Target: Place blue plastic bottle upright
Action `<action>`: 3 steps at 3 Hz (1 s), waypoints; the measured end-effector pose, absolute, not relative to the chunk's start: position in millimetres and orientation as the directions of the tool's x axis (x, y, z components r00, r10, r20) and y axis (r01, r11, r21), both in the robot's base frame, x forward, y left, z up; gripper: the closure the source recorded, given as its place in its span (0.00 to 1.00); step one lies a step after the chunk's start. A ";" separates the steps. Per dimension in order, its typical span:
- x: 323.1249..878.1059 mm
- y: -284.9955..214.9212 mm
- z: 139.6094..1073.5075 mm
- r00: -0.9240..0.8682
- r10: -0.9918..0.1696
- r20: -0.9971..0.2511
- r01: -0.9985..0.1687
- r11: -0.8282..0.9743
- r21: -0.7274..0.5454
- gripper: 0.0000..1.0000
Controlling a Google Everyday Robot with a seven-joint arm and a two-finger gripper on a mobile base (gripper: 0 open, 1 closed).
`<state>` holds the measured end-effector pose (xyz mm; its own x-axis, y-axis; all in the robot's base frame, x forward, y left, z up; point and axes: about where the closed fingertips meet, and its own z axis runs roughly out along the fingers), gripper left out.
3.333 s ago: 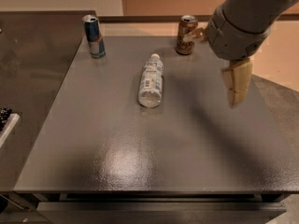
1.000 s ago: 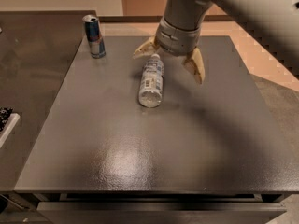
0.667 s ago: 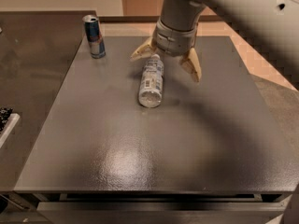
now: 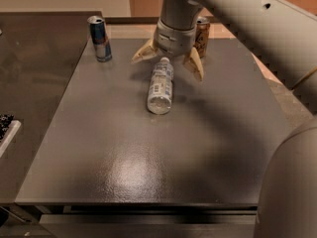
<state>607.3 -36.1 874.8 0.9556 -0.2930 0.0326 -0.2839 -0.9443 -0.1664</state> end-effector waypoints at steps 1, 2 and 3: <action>619.5 -29.4 866.5 0.964 -0.264 0.034 -0.258 -0.957 -0.134 0.00; 630.0 -30.3 858.1 0.967 -0.252 0.038 -0.247 -0.964 -0.097 0.00; 635.0 -35.4 852.3 0.970 -0.240 0.034 -0.237 -0.969 -0.075 0.18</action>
Offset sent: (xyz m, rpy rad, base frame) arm 0.0205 -0.0068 -0.0231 -0.1520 0.0734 0.0569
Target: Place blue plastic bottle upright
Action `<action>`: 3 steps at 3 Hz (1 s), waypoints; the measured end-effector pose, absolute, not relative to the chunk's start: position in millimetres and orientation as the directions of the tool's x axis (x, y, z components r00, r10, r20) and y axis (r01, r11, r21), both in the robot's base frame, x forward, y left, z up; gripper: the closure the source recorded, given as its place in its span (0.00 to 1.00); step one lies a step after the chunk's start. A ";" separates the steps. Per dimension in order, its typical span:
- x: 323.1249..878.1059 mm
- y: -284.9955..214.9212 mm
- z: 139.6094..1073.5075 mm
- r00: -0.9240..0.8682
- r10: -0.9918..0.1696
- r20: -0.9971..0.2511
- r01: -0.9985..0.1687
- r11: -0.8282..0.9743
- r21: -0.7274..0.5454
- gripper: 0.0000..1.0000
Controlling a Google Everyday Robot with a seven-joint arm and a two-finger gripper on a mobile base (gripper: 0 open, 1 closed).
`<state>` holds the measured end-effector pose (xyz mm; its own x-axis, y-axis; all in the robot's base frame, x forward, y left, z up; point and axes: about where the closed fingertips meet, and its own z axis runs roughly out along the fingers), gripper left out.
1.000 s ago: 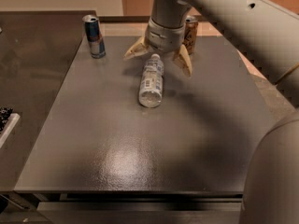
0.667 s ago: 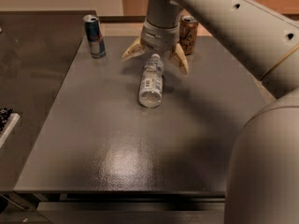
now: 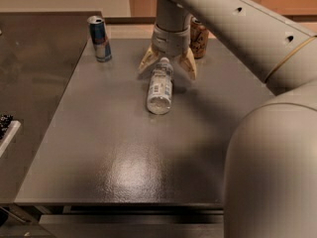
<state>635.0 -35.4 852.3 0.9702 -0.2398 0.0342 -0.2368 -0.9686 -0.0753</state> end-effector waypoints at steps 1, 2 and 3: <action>634.0 -39.1 849.5 0.975 -0.223 0.027 -0.221 -0.973 -0.063 0.41; 629.1 -40.3 851.8 0.981 -0.194 0.023 -0.193 -0.980 -0.055 0.64; 618.8 -34.7 867.5 0.990 -0.135 0.034 -0.132 -0.988 -0.080 0.88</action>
Offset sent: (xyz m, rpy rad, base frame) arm -0.0335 -0.0213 0.0075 -0.0759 0.0966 0.0834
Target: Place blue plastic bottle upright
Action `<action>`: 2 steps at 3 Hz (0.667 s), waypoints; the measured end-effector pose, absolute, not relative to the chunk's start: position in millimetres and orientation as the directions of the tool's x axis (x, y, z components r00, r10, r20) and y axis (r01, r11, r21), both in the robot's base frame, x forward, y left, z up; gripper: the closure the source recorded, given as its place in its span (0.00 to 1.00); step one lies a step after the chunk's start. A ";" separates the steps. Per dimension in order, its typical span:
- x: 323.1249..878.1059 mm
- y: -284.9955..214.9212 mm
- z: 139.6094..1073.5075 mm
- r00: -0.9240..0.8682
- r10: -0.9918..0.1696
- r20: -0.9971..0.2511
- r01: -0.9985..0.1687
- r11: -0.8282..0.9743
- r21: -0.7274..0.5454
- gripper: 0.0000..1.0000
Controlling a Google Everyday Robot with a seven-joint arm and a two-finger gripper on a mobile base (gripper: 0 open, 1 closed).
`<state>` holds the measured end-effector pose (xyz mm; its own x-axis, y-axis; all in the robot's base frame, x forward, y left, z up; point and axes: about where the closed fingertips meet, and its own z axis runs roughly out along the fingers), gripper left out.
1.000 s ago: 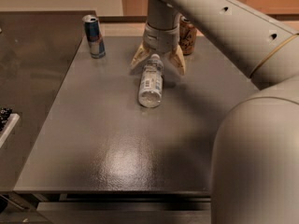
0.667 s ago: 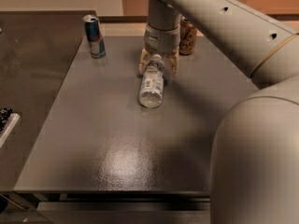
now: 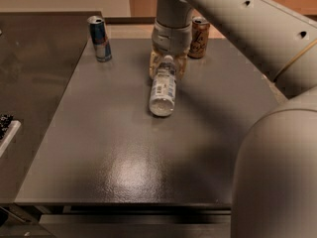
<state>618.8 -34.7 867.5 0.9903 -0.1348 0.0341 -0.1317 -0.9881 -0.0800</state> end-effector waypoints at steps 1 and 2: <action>606.7 -23.9 894.7 0.996 -0.017 0.089 -0.004 -0.990 -0.141 1.00; 598.5 -10.4 921.3 0.974 0.137 0.178 0.174 -0.962 -0.212 1.00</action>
Offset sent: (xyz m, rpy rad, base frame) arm -0.0419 0.0360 0.0913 0.2264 -0.2359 0.5341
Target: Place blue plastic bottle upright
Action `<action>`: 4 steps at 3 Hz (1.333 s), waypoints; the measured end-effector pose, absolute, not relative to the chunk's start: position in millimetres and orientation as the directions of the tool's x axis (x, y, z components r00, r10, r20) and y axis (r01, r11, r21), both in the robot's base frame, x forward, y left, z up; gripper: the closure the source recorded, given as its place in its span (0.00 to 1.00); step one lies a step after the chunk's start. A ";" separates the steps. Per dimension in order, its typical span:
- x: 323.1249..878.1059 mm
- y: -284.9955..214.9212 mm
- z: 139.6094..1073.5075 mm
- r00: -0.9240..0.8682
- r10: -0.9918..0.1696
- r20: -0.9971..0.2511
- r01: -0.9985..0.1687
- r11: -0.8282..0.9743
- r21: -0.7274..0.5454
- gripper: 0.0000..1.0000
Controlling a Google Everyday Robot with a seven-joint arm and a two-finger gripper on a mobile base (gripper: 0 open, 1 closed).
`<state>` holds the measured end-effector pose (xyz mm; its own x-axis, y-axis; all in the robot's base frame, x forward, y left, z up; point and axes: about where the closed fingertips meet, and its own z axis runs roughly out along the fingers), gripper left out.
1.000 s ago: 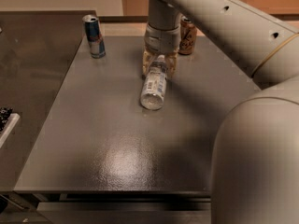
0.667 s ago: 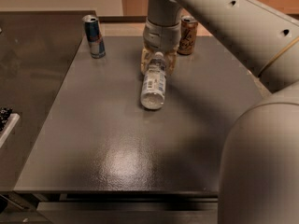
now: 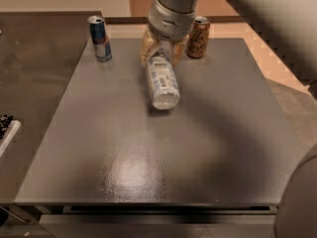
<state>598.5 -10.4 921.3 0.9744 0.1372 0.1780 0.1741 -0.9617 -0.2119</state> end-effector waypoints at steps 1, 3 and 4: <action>598.8 2.7 941.8 0.917 0.267 0.296 0.350 -0.894 -0.280 1.00; 623.6 31.8 964.9 0.734 0.373 0.567 0.634 -0.675 -0.378 1.00; 630.3 41.2 976.2 0.633 0.349 0.691 0.736 -0.549 -0.397 1.00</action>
Offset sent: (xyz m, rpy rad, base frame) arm 0.0204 0.0401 0.0539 0.3870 -0.3747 0.4910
